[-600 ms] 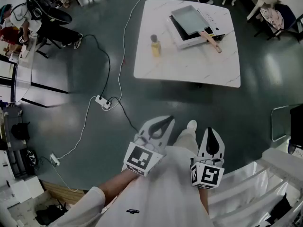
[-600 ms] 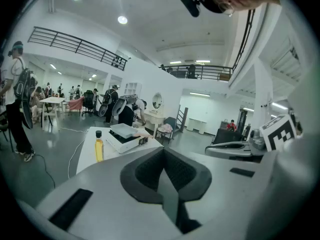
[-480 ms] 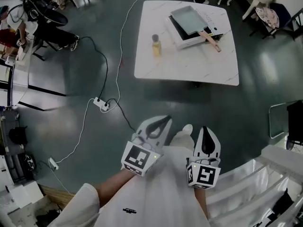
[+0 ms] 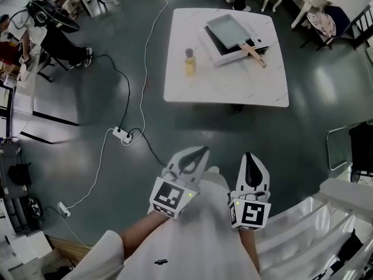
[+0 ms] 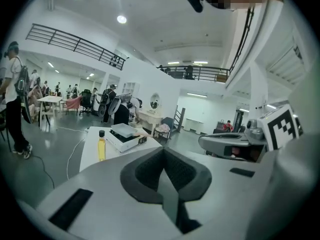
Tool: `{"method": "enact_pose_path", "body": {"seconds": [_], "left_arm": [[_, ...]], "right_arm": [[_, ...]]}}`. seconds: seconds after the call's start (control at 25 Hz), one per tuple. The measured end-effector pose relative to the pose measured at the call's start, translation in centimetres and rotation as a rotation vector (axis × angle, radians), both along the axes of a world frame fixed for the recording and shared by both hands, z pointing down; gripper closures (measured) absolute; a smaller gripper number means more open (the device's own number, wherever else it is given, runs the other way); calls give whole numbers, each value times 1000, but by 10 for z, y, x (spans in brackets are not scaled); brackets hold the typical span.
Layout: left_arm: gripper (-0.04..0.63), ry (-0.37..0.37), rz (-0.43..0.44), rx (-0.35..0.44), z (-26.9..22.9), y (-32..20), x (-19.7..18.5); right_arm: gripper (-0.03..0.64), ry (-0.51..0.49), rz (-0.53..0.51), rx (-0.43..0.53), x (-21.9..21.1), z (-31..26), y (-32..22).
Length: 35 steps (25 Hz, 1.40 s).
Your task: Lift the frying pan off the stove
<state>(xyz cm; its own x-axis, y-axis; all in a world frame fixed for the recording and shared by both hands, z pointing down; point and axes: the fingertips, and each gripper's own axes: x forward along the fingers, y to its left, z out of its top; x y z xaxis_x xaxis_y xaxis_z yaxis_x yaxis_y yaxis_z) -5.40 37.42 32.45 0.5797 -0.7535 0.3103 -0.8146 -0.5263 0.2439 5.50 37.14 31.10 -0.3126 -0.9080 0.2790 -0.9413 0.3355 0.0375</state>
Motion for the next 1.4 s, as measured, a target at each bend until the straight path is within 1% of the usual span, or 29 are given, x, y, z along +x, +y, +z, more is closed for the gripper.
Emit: {"method": "enact_pose_path", "body": {"seconds": [0.08,0.16,0.24,0.4,0.48,0.6,0.76,0.96,1.12,1.4], "left_arm": [[594,-2,7,-13,4,2,8],[594,34,20,-1,-1,1,22],[594,66,22,-7,1,-1,33],[594,53,-4,-43,9,-1,42],[594,41,0,-58,9,-2,45],[594,37,6,-60,9,-18,47],[594,69,4,-56,19,-56,49],[594,97,28,-33,15,-124,49],[594,102,92,-20,3,-187,50],[594,134,202,-64,9,-279,51]], "right_arm": [[618,-8,-16,6,9,-4,4],[618,5,-19,7,21,-2,8],[618,13,-11,-1,34,5,11],[618,-16,13,-46,54,24,13],[618,-33,26,-58,62,25,12],[618,-43,27,-56,66,25,-2],[618,-28,11,-36,62,31,-37],[618,-46,52,-44,56,32,-99],[618,-39,76,-35,47,20,-158],[618,-14,172,-27,44,15,-252]]}}
